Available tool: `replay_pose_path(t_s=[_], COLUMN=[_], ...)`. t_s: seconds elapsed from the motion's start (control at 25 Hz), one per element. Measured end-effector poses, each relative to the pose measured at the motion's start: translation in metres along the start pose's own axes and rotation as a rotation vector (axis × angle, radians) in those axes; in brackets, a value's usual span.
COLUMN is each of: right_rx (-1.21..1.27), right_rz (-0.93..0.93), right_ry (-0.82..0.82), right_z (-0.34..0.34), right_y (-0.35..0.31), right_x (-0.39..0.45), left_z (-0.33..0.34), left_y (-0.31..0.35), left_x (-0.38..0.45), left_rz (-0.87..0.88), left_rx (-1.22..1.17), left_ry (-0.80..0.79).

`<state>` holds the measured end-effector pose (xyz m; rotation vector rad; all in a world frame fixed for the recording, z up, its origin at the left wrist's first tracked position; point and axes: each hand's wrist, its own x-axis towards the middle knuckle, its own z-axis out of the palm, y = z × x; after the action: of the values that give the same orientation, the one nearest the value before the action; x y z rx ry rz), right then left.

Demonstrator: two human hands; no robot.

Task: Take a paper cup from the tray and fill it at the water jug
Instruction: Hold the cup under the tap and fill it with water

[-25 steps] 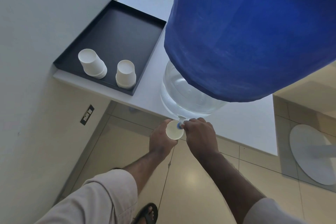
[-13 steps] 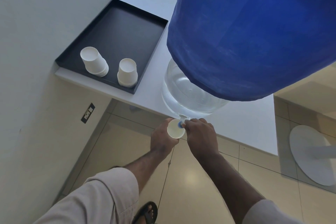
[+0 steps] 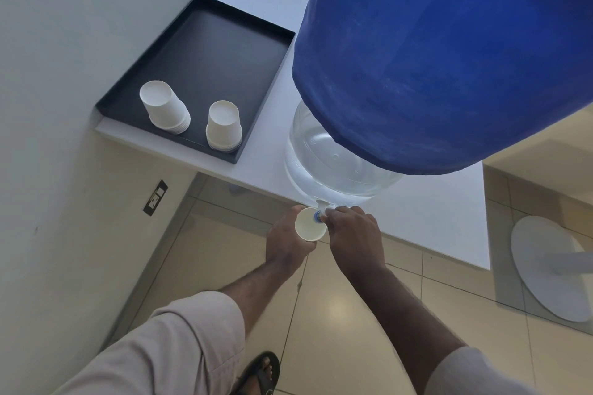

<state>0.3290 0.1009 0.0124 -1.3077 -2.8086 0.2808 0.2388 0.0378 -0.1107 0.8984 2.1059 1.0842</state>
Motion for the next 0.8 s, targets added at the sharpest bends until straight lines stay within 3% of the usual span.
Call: replay_pose_path(t_s=[0.8], right_rx=[0.021], right_rz=[0.003], right_ry=[0.022], right_z=[0.0019], right_y=[0.0000], right_x=[-0.0019], left_z=[-0.0021], left_y=[0.0045], left_x=[-0.0003], left_rz=[0.004], left_rx=[0.001], left_ry=[-0.021])
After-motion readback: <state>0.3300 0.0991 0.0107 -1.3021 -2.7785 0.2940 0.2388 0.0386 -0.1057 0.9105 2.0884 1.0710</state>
